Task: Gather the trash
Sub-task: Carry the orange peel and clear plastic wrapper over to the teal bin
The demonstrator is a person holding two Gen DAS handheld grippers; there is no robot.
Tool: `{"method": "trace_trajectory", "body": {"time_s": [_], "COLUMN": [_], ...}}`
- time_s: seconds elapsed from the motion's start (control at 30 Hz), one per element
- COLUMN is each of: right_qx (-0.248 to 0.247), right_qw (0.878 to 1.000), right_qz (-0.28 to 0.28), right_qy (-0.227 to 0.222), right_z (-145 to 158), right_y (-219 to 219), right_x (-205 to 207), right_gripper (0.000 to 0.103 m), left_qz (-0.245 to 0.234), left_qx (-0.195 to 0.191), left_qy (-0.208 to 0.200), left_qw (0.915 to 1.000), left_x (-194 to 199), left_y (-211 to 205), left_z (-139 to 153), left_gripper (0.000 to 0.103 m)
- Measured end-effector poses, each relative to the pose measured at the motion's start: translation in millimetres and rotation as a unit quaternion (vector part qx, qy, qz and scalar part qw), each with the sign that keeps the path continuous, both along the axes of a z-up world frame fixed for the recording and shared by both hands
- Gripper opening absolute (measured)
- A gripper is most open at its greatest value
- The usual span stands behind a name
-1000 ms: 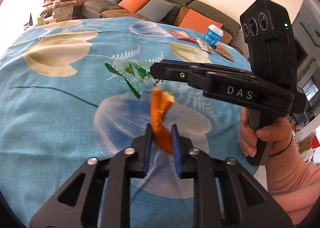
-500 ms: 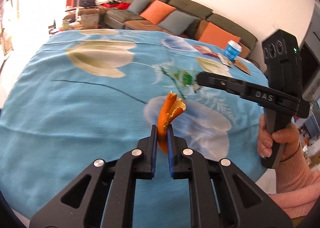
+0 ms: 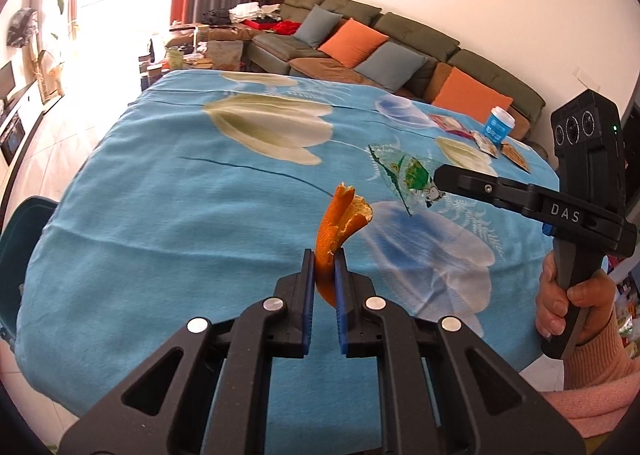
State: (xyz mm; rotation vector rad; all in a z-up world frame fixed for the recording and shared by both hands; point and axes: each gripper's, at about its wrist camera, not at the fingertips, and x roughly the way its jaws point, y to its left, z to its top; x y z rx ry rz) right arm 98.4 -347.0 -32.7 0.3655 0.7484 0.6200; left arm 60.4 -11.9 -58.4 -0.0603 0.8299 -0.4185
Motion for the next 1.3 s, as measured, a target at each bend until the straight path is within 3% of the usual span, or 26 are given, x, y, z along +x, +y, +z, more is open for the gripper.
{"method": "trace_trajectory", "body": {"time_s": [1.3], "right_qx": [0.026], "right_qw": [0.998], "right_qz": [0.052], "right_qy": [0.003], "right_z": [3.2], "right_y": [58.3], "right_x": [2.9], "right_gripper": [0.017], "left_qz": [0.088], "left_qx": [-0.01], "left_qy": [-0.015], "left_qw": [0.996], "left_x": [-19.8], "left_y": [70.5], "left_z": [7.1], "left_gripper": [0.01]}}
